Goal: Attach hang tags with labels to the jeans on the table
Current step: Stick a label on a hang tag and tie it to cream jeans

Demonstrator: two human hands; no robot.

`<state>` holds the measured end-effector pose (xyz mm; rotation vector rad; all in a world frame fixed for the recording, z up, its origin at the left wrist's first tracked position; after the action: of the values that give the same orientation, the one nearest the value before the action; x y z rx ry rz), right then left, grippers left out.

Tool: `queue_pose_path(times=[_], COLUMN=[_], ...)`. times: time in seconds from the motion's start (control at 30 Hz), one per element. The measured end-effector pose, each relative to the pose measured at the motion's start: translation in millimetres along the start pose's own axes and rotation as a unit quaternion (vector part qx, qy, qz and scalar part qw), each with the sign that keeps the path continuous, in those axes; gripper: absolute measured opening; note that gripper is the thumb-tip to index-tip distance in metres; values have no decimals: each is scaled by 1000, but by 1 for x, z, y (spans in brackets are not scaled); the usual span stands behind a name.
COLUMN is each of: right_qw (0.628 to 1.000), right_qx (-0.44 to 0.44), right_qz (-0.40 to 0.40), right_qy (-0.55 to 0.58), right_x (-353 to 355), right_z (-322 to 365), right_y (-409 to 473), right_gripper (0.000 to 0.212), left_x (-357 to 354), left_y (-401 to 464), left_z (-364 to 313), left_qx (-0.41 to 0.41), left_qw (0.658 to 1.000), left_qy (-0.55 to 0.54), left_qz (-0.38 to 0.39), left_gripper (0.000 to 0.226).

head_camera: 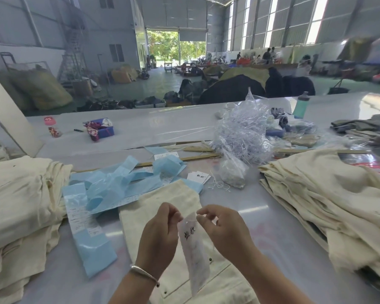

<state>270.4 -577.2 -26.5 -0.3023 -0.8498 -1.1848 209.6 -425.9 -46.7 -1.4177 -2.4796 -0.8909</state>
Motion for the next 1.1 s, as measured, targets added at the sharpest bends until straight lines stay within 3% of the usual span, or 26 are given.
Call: queue_pose_path(times=[0.17, 0.3, 0.43, 0.5, 0.6, 0.67, 0.77, 0.87, 0.93, 1.0, 1.1], right_qw=[996, 982, 956, 970, 998, 986, 960, 935, 929, 931, 962], right_qx=[42, 13, -74, -67, 4, 26, 85, 164, 191, 211, 155], right_qz=[-73, 40, 86, 77, 54, 34, -43, -122, -123, -82, 58], right_qy=[32, 187, 272, 222, -14, -159, -262, -290, -293, -287, -217], right_x=[8, 1, -8, -10, -17, -21, -20, -14, -16, -27, -51], right_z=[1, 9, -1, -9, -19, -24, -29, -33, -35, -47, -78], right_y=[-13, -11, -10, -8, -2, 0, 0, 0, -4, -10, -23], right_gripper=[30, 31, 4, 8, 9, 11, 10, 16, 21, 22, 7], left_x=[2, -5, -10, -13, -21, -27, -35, -45, -51, -58, -74], left_y=[1, -1, -4, -7, -13, -17, -29, -51, -64, -74, -90], left_z=[-4, -13, -7, 0, 13, 25, 52, 80, 91, 91, 83], left_qx=[-13, -48, -43, -30, 1, 37, 108, 156, 176, 173, 141], left_qw=[998, 997, 996, 995, 992, 990, 979, 951, 940, 936, 923], left_qy=[41, 22, 25, 26, 23, 23, 57, 119, 123, 111, 98], left_qz=[43, 61, 74, 89, 121, 133, 165, 237, 266, 287, 343], left_gripper=[19, 16, 15, 14, 12, 11, 7, 6, 18, 35, 49])
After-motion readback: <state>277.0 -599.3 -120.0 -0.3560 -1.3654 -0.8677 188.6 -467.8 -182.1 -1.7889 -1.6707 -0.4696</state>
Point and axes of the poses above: each hand's wrist, its own y-axis towards the middle knuckle, its own x-axis out of the back of the hand, z = x × y, the point moved 2 cm from there along y, towards the middle knuckle, and after that the axes turned 8 degrees about -y, right-handed, at the moved point
